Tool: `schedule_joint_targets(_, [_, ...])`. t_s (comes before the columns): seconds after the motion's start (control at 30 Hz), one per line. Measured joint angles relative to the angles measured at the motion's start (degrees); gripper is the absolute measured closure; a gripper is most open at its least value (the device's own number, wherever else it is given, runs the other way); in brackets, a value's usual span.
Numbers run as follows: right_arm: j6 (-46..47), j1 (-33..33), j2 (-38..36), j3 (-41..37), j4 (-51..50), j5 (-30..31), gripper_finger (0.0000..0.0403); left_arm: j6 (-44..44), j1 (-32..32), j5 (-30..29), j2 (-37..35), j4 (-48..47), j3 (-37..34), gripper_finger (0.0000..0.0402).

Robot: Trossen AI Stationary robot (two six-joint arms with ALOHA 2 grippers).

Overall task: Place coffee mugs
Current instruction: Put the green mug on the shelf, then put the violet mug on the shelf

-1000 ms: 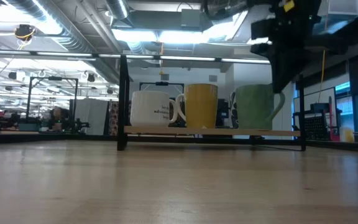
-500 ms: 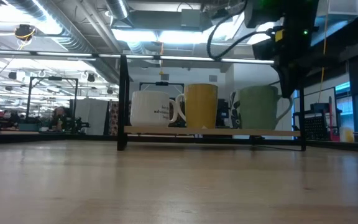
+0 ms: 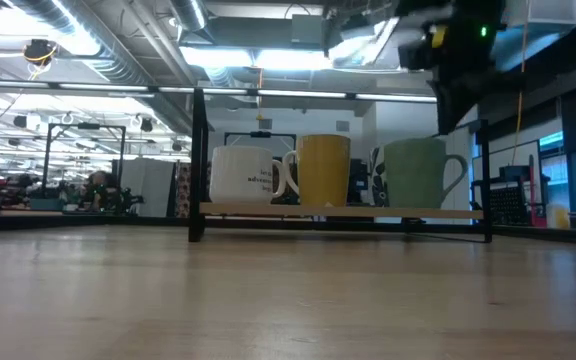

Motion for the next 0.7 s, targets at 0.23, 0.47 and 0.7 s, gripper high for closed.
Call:
schedule_joint_targets(0.23, [1.7, 6.5, 0.0, 7.3, -5.6, -15.7, 0.0402, -0.2, 0.0, 1.5, 0.0, 0.0, 0.0, 0.026])
schedule_joint_targets(0.47, [17.6, 22.4, -0.7, 7.2, -12.2, -27.0, 0.0395, -3.7, 0.3, 2.5, 0.2, 0.3, 0.0, 0.026])
schedule_joint_targets(0.7, [45.5, 44.3, -1.3, 6.0, -12.8, -27.9, 0.0319, -4.3, 0.5, 2.6, 1.3, 3.1, -0.1, 0.026])
